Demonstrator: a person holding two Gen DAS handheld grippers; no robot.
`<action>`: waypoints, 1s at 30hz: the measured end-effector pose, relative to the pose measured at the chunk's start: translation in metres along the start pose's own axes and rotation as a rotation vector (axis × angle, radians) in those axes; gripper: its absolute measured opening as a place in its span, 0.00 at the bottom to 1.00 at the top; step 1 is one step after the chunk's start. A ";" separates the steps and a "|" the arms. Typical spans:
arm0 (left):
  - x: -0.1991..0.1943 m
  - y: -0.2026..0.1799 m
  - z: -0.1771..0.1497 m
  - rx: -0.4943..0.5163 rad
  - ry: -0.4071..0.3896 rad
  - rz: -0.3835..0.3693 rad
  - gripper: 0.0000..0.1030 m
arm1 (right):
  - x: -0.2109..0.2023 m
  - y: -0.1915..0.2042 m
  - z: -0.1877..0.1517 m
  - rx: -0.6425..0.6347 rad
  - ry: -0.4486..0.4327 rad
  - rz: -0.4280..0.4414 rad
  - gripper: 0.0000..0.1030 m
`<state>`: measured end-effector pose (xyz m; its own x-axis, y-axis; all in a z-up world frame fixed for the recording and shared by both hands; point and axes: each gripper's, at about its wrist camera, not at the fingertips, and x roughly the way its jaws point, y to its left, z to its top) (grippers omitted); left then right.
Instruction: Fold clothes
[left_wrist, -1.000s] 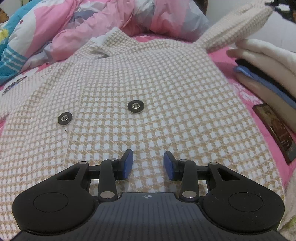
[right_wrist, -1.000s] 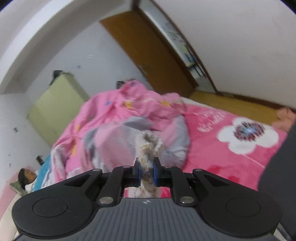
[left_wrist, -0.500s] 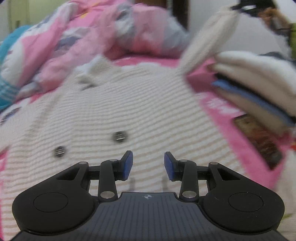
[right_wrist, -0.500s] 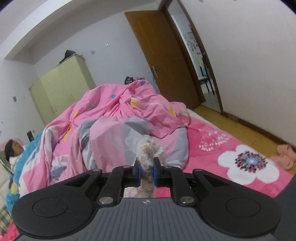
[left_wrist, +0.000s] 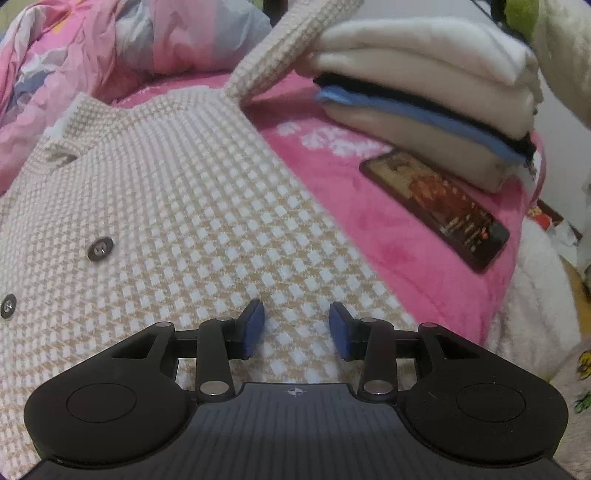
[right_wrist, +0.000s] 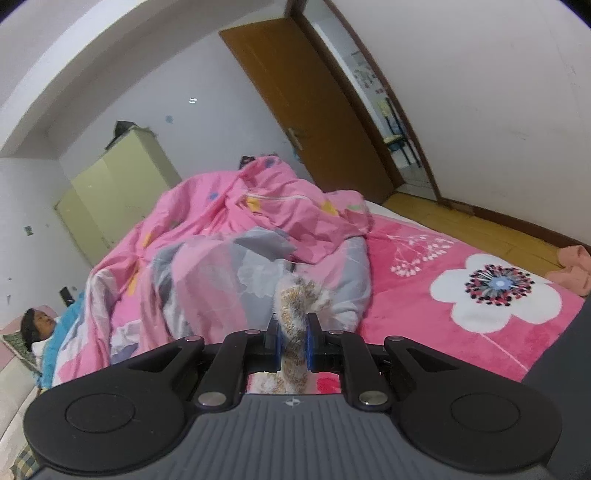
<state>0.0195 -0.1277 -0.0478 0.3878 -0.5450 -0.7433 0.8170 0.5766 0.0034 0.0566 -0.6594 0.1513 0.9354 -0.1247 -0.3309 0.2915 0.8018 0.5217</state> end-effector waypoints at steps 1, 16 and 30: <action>0.000 -0.001 -0.001 -0.001 -0.004 0.004 0.38 | -0.002 0.005 0.001 -0.006 -0.003 0.013 0.13; -0.104 0.056 -0.057 -0.370 -0.198 0.181 0.38 | -0.014 0.296 -0.041 -0.340 0.107 0.503 0.14; -0.166 0.122 -0.115 -0.632 -0.256 0.379 0.40 | 0.044 0.391 -0.230 -0.326 0.508 0.702 0.53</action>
<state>0.0058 0.1032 -0.0010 0.7413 -0.3212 -0.5894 0.2411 0.9469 -0.2128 0.1657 -0.2168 0.1596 0.6539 0.6613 -0.3676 -0.4519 0.7310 0.5114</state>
